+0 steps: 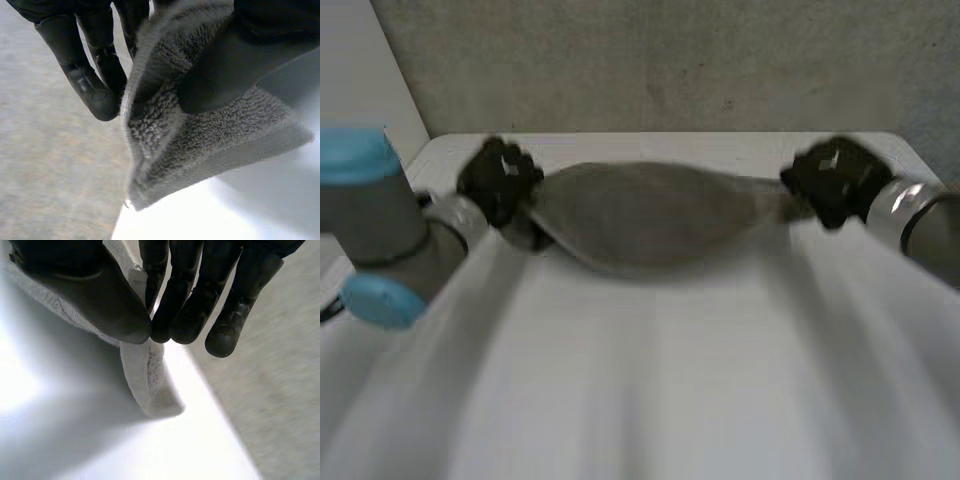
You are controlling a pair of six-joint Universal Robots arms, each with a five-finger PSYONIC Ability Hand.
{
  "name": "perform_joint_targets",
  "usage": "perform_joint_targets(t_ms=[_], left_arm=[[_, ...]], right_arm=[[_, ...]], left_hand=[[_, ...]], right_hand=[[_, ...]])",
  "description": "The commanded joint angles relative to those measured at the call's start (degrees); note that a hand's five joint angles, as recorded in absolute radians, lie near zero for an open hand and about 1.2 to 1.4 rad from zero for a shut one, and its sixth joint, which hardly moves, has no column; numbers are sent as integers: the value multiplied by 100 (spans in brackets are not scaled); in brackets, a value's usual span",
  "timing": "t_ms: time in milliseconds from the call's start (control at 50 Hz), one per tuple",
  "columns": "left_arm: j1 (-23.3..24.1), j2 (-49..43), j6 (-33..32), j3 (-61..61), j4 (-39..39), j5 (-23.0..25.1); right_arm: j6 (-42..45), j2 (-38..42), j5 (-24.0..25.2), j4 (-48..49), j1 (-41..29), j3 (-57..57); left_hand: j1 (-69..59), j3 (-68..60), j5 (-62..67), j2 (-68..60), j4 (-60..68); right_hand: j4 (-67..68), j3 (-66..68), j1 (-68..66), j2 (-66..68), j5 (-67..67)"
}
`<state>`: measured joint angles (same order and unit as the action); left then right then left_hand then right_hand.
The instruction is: Fold the towel.
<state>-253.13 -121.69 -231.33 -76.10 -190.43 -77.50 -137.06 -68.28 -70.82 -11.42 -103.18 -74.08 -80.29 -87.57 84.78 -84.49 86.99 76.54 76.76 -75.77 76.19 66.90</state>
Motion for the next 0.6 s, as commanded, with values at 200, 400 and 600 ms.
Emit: perform_joint_targets(t_ms=[200, 400, 600], left_arm=[[-44, 532, -563, -1873, -1057, 16], [-70, 269, -413, -1909, -1057, -160], [-316, 321, -360, -2190, -996, -344]], right_arm=[[-153, -607, -46, 526, 500, -1565], [-356, -616, -46, 747, 694, -1698], [-365, -572, -46, 756, 826, -1680]], left_hand=[[1200, 1928, -2650, 1621, -1871], [4669, 5397, -6118, 5090, -5340], [4720, 5448, -6169, 5141, -5391]], right_hand=[[346, 324, -423, 381, 310], [346, 324, -423, 381, 310], [346, 324, -423, 381, 310]])
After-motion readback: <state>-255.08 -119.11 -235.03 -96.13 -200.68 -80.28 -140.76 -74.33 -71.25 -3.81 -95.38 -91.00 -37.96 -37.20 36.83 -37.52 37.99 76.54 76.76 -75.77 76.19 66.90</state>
